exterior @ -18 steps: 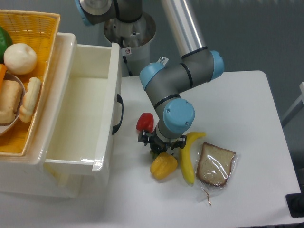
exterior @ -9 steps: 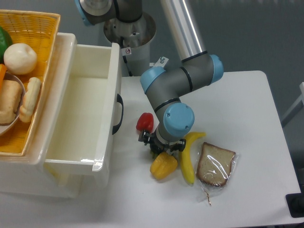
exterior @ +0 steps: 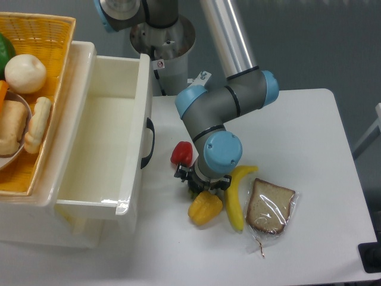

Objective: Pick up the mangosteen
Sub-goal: 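Lift the held mangosteen up off the table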

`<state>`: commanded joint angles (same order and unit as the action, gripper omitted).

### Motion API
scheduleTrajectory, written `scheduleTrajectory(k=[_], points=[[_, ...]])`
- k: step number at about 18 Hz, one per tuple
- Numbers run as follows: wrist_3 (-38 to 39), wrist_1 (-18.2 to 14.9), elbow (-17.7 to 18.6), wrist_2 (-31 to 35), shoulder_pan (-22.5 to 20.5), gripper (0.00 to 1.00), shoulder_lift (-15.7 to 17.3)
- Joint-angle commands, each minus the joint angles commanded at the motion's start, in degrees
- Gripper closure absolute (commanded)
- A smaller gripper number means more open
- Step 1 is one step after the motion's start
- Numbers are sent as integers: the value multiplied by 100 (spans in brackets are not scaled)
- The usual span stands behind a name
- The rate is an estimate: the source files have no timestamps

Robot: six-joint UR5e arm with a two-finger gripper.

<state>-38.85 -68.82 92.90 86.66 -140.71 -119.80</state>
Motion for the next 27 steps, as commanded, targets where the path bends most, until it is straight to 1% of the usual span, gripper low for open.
scheduleTrajectory(k=[1, 3, 4, 6, 8, 11, 15, 17, 20, 22, 27], points=[[0, -17, -35, 0, -9, 69, 17], [-9, -44, -44, 0, -18, 79, 44], [-9, -44, -53, 0, -18, 81, 44], [-18, -61, -114, 0, -26, 81, 88], [-201, -131, -184, 9, -44, 82, 237], [-825, -193, -299, 9, -61, 82, 518], [-1659, -193, -334, 9, -219, 82, 861], [-2002, -211, -325, 17, -307, 82, 975], [-2381, -360, -308, 18, -421, 82, 1046], [-2496, -457, -308, 18, -509, 82, 1107], [-2680, -510, -246, 18, -597, 82, 1257]])
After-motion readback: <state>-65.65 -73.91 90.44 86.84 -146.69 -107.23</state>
